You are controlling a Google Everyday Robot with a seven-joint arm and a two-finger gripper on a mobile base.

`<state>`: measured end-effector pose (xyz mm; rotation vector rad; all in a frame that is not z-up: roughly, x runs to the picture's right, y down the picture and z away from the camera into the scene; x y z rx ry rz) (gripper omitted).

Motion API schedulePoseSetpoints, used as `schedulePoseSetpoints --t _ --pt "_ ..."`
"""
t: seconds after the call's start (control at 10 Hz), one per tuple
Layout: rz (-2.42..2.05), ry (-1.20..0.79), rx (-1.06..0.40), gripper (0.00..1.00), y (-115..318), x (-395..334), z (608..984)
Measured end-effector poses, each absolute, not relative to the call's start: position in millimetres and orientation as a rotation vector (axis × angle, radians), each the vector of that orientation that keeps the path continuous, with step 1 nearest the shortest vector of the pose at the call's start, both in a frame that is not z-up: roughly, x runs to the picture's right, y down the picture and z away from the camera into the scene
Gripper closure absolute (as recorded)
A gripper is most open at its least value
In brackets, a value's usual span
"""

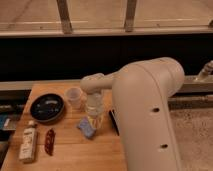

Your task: Wipe the white sponge on the table

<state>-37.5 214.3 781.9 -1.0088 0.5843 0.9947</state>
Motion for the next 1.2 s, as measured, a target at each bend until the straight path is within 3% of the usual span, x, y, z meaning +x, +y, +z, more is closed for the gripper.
schedulePoseSetpoints --t 0.6,1.2 --pt "1.218 0.703 -0.981 1.00 198.1 49.3 816.2" --pt "1.079 0.675 -0.938 1.00 150.8 -25.4 841.4"
